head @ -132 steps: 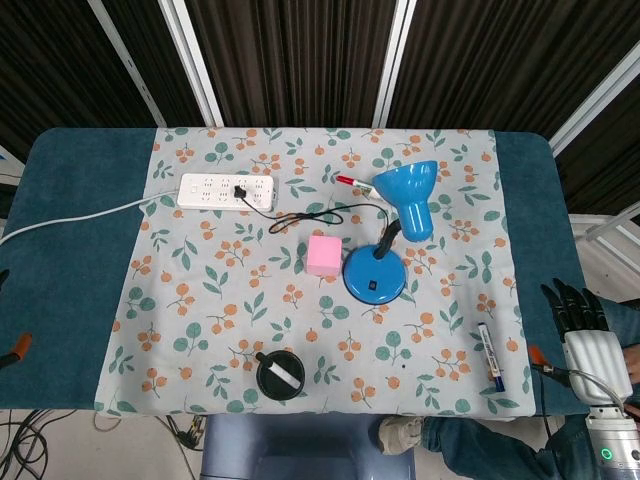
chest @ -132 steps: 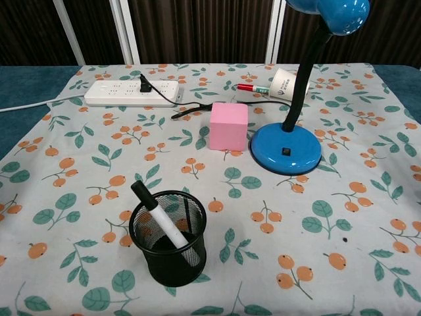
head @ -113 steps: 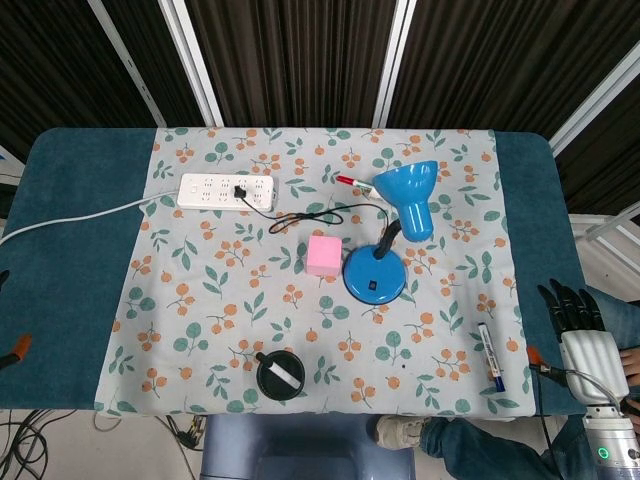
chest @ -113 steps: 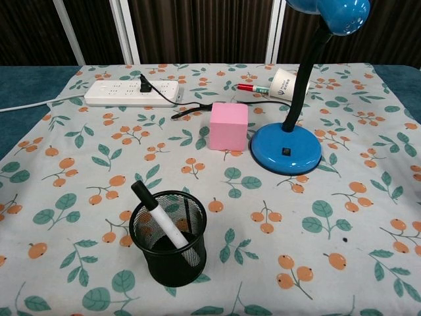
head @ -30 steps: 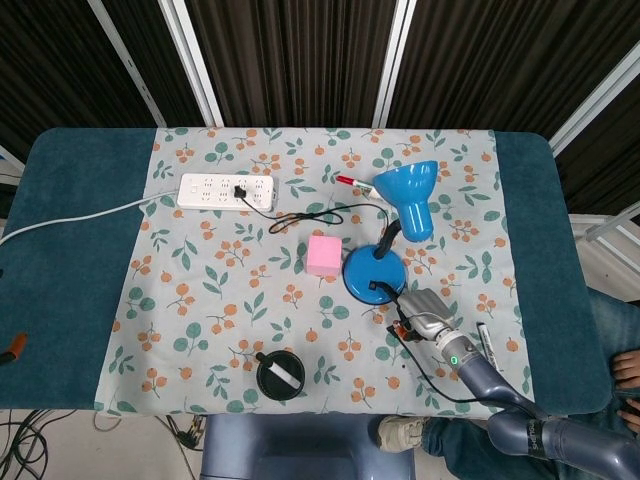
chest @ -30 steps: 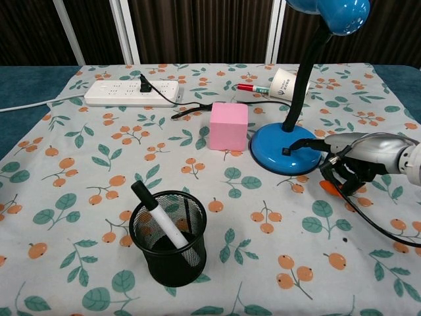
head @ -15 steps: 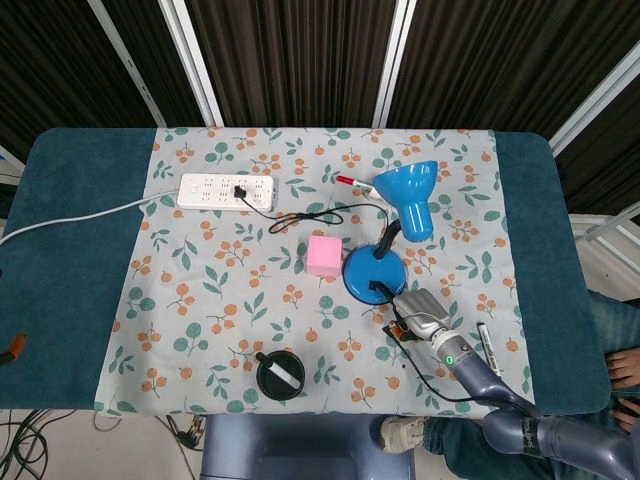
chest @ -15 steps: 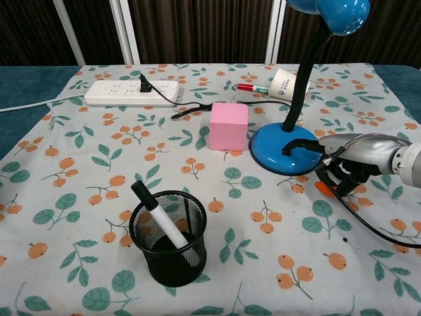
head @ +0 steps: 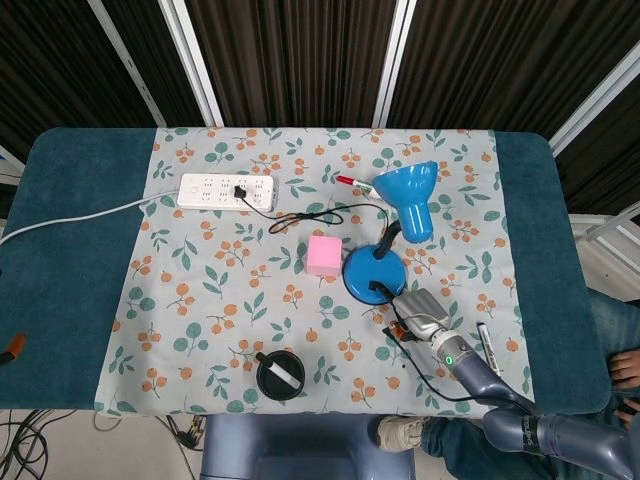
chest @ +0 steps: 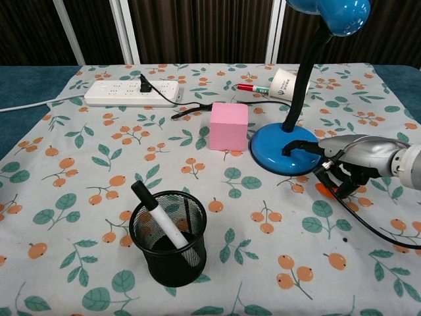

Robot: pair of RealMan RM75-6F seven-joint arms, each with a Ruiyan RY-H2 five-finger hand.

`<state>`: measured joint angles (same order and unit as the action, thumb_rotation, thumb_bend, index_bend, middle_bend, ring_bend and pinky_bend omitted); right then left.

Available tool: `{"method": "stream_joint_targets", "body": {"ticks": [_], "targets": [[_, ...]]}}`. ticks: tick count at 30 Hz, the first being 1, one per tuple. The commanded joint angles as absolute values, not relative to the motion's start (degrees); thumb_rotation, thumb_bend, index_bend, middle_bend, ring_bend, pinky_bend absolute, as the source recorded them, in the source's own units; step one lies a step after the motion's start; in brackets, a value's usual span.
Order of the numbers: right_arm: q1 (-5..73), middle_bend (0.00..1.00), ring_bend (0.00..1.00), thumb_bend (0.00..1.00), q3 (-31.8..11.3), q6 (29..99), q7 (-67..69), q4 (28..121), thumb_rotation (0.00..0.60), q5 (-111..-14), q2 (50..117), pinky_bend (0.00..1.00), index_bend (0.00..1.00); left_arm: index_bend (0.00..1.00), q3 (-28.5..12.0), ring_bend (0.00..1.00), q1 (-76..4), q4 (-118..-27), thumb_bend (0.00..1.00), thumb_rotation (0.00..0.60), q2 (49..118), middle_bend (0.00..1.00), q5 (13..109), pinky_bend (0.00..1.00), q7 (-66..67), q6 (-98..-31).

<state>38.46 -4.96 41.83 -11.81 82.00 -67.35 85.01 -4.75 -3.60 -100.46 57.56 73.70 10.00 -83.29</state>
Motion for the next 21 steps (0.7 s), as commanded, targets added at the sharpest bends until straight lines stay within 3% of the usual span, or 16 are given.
{"method": "stream_joint_targets", "body": {"ticks": [1, 16, 19, 21], "targets": [[38.9, 0.73, 0.77, 0.56, -4.8, 41.4, -12.5, 81.7, 0.6, -66.6, 85.1, 1.0, 0.14, 0.04, -4.8, 0.0, -3.6, -100.5, 0.28, 0.6, 57.6, 0.04, 73.7, 0.1, 10.0, -83.3], [40.2, 0.72, 0.77, 0.56, -5.5, 41.6, -15.6, 82.5, 0.6, -61.0, 83.7, 1.0, 0.13, 0.04, -4.9, 0.0, -3.5, -100.4, 0.28, 0.6, 57.5, 0.04, 73.6, 0.1, 9.8, -83.6], [39.0, 0.56, 0.67, 0.55, -6.9, 45.4, -14.2, 85.0, 0.6, -62.0, 82.0, 1.0, 0.09, 0.04, -5.0, 0.0, -3.4, -100.3, 0.28, 0.6, 57.4, 0.04, 73.5, 0.1, 9.5, -83.7], [38.0, 0.41, 0.54, 0.49, -7.4, 48.0, -13.7, 87.1, 0.6, -62.7, 80.3, 1.0, 0.08, 0.04, -5.0, 0.0, -3.4, -100.3, 0.28, 0.6, 57.4, 0.04, 73.5, 0.1, 9.4, -83.7]]}}
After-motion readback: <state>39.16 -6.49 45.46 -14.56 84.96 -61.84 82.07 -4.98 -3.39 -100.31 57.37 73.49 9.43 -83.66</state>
